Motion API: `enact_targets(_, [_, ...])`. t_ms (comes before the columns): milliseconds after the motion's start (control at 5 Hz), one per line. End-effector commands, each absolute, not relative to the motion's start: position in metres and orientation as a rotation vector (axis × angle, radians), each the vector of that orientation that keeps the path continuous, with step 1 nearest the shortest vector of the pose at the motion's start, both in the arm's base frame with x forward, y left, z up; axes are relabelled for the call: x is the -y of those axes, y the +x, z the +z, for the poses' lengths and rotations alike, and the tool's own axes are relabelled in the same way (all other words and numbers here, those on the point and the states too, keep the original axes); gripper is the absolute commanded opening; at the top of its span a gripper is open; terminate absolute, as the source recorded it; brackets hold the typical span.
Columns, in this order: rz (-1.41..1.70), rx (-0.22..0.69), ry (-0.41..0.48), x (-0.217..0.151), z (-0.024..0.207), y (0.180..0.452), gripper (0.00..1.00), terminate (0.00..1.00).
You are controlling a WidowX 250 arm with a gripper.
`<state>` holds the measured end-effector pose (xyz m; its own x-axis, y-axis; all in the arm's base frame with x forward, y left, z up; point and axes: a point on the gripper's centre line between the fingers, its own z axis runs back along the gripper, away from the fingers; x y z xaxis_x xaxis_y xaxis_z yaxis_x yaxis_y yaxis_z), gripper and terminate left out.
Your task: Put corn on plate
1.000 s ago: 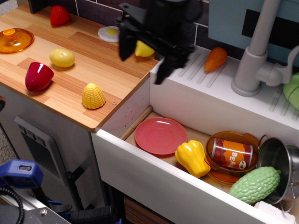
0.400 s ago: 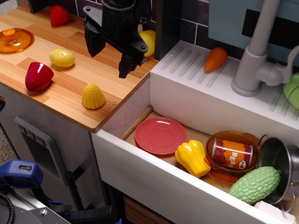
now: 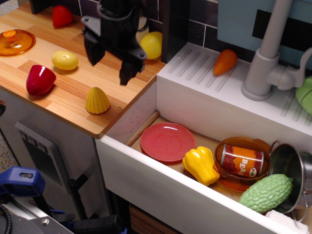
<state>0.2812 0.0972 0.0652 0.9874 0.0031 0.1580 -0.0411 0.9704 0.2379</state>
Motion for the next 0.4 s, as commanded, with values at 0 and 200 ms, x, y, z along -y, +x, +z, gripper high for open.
enact_targets(0, [0.026, 0.195, 0.239, -0.11, 0.071, 0.27, 1.0, 0.0])
enact_targets(200, [0.023, 0.213, 0.224, -0.121, 0.062, 0.264, 1.0, 0.0])
